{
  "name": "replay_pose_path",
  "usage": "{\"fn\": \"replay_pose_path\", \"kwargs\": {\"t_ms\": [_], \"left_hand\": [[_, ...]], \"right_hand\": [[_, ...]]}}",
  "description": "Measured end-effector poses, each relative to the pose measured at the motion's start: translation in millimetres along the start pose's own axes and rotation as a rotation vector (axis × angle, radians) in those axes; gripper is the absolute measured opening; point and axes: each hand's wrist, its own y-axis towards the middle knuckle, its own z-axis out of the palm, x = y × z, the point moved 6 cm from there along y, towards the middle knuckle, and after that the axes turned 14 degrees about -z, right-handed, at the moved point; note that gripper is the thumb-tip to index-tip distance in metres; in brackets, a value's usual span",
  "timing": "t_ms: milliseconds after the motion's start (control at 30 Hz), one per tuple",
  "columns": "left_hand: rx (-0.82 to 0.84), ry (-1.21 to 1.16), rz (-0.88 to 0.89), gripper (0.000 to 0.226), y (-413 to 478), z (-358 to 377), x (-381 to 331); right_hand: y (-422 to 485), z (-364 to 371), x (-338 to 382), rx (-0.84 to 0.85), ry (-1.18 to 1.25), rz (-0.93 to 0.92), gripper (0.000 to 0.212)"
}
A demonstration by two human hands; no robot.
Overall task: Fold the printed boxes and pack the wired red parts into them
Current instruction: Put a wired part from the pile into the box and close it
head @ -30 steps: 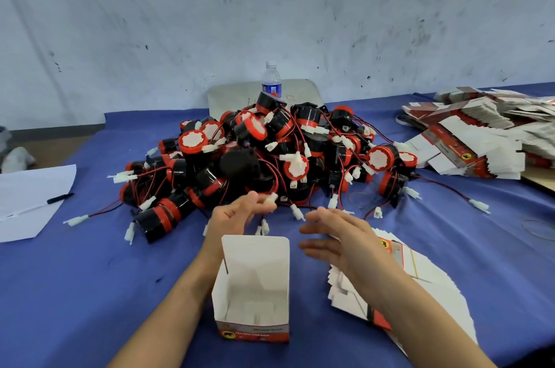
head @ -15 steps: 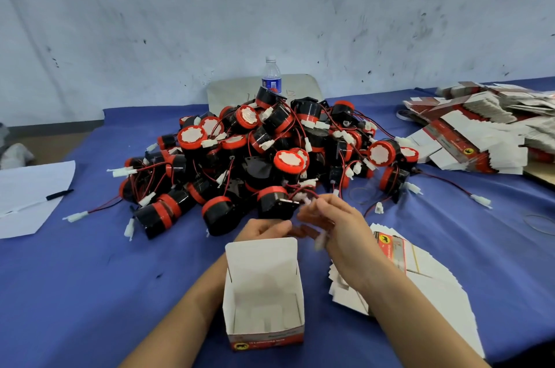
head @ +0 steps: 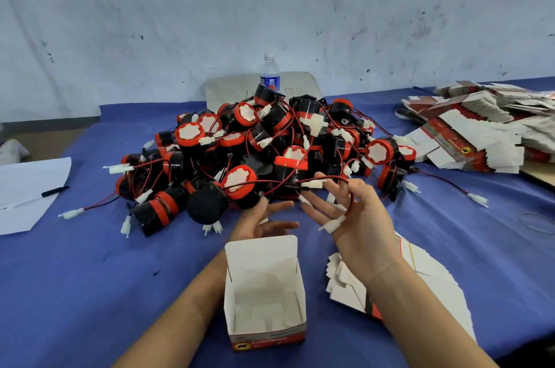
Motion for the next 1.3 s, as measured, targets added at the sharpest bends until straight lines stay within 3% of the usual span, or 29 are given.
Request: {"fn": "replay_pose_path", "kwargs": {"t_ms": [100, 267, 333, 567, 800, 967, 1100, 1200, 1300], "left_hand": [[0.129, -0.123, -0.057, 0.057, 0, -5, -1], [0.237, -0.191, 0.006, 0.036, 4, -7, -4], [0.267, -0.273, 0.033, 0.048, 7, -11, -5], [0.447, -0.372, 0.043, 0.051, 4, -7, -5], [0.410, -0.299, 0.019, 0.063, 3, -6, -6], [0.329, -0.192, -0.040, 0.052, 11, -15, -2], [0.386, -0.240, 0.028, 0.038, 4, -8, -3], [0.413, -0.347, 0.101, 0.060, 4, -8, -8], [0.331, -0.306, 0.158, 0.062, 3, -8, -13]], "right_hand": [[1, 0, 2, -0.004, -0.059, -0.013, 0.031], [-2, -5, 1, -0.006, -0.243, -0.064, 0.020], [-2, -11, 2, -0.058, -0.276, -0.072, 0.022], [-4, -14, -3, -0.100, -0.348, -0.029, 0.023], [-7, -19, -3, -0.161, -0.356, 0.004, 0.022], [-7, -9, -4, 0.015, -0.458, 0.020, 0.022], [-9, -9, -7, -0.001, -0.458, 0.001, 0.024], [-4, -12, 4, -0.063, -0.368, -0.040, 0.017], [1, -7, 22, -0.040, -0.246, -0.113, 0.019]]}}
